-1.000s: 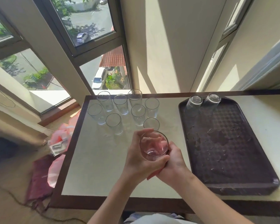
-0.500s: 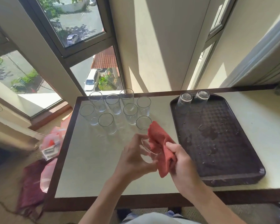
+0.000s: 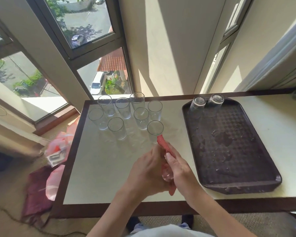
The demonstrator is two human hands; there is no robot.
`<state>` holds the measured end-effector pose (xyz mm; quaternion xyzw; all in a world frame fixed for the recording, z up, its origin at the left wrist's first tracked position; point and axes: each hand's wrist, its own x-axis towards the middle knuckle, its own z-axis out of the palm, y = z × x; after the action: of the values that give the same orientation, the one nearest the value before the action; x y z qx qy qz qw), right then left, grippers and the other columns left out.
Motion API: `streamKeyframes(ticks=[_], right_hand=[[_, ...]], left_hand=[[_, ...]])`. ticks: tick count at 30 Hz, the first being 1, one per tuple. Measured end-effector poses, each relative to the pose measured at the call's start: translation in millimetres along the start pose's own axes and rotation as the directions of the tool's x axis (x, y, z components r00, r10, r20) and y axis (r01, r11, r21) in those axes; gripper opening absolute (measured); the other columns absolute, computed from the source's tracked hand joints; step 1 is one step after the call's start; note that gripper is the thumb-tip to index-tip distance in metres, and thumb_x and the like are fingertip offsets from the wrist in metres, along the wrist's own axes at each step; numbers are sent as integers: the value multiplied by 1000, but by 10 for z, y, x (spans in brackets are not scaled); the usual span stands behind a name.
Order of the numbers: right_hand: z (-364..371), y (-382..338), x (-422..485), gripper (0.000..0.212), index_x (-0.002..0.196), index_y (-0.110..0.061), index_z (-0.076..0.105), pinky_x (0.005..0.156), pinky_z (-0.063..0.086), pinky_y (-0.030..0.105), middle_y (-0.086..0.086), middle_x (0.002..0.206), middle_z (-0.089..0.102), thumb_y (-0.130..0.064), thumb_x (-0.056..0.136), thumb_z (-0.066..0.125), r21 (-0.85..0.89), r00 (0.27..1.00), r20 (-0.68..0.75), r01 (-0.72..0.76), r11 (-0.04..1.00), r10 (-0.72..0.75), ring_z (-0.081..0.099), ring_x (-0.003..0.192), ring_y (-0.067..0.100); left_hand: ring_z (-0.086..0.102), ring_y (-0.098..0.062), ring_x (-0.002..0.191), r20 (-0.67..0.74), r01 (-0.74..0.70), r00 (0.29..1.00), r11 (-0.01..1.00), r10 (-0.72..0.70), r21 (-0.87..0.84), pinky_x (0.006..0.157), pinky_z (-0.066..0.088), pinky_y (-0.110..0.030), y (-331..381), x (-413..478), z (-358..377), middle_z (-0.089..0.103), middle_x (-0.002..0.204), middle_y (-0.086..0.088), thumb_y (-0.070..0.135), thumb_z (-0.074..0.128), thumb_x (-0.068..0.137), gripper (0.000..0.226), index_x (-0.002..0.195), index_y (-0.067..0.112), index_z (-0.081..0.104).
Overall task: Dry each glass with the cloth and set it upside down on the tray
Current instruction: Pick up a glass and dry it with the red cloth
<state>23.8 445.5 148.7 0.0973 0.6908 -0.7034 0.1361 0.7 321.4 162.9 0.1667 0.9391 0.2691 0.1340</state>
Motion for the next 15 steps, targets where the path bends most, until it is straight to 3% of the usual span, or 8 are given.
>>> streamKeyframes(ticks=[2,3,6,9,12,15], right_hand=[[-20,32,108,33,132,-32,55,42,38,11,-18,60,60,-25,106,36,36,999,1,-36,999,36,56,50,-1],[-19,51,142,31,127,-26,59,41,38,9,-18,55,58,-22,106,36,37,998,3,-55,998,55,54,45,-4],[-17,125,194,30,113,-23,65,43,42,10,-8,71,66,-28,106,36,-17,993,-25,-113,993,113,62,55,0],[-96,242,219,34,101,-19,67,47,51,24,12,84,71,-32,105,36,-58,986,-90,-146,988,141,69,73,27],[-191,406,256,32,94,-17,64,56,48,36,10,73,63,-32,105,38,-334,992,-114,9,943,-50,58,61,18],[-250,601,356,31,119,-26,58,83,50,40,0,98,63,-39,101,37,-629,994,22,98,771,-108,59,89,15]], left_hand=[[60,-17,94,-8,-27,1000,999,28,38,80,51,-34,-15,-33,65,58,108,6,34,80,65,66,115,19,40],[60,-17,94,-14,-27,1000,999,27,34,80,51,-35,-34,-41,94,57,107,6,33,79,66,64,114,20,40],[62,-14,93,6,-14,1000,999,14,-35,79,52,-34,-129,-29,164,60,105,9,33,80,65,63,111,25,39],[62,-5,88,19,10,1000,984,-6,-178,78,51,-27,-250,-55,204,60,100,14,35,84,61,66,107,32,38],[62,4,85,9,47,999,963,-46,-266,78,52,-22,-415,-118,221,61,99,18,43,80,56,68,111,37,40],[67,1,84,-28,73,995,918,-91,-390,81,56,-27,-508,-160,240,65,96,17,49,79,51,71,111,35,45]])
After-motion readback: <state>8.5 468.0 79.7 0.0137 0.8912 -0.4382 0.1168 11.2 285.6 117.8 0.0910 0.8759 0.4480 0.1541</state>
